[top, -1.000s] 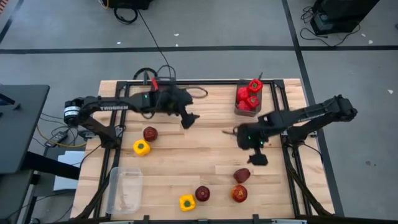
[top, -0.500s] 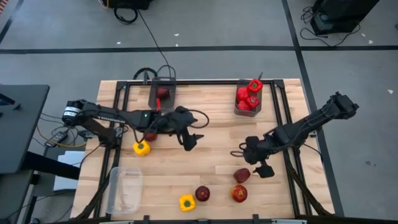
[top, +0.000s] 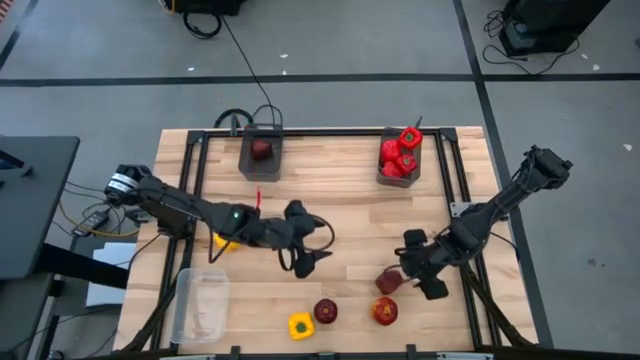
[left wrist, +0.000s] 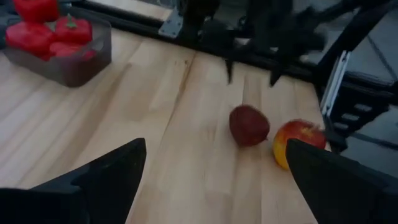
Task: Sort produce into baskets
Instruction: Put the red apple into the top left black transparent bin
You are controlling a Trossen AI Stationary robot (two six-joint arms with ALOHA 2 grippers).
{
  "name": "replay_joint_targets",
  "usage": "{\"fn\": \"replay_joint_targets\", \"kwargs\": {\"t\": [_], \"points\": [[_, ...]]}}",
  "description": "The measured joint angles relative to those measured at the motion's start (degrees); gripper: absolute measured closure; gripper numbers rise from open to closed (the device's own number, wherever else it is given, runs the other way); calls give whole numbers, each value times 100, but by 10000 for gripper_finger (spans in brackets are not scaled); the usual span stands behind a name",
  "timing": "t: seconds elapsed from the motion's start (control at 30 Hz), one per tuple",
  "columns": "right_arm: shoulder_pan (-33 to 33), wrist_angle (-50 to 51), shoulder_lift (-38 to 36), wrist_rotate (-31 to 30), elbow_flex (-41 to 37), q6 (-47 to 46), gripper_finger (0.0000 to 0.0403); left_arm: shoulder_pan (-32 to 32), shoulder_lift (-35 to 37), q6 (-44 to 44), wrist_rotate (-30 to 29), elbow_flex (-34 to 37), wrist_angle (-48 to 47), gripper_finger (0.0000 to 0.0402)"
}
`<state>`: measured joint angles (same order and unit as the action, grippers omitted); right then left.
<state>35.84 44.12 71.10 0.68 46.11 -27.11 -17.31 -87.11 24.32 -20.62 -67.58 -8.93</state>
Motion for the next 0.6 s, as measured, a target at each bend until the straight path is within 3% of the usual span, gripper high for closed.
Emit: {"fn": "replay_joint_targets", "kwargs": {"t": [0.23,0.6], "points": [[375,-538,109,-261,2,245,30,-414,-293,159,-286,-1,91,10],[371,-1177,832,-571,2,437,30,-643,-894,240,-297,-1,580,10]]}}
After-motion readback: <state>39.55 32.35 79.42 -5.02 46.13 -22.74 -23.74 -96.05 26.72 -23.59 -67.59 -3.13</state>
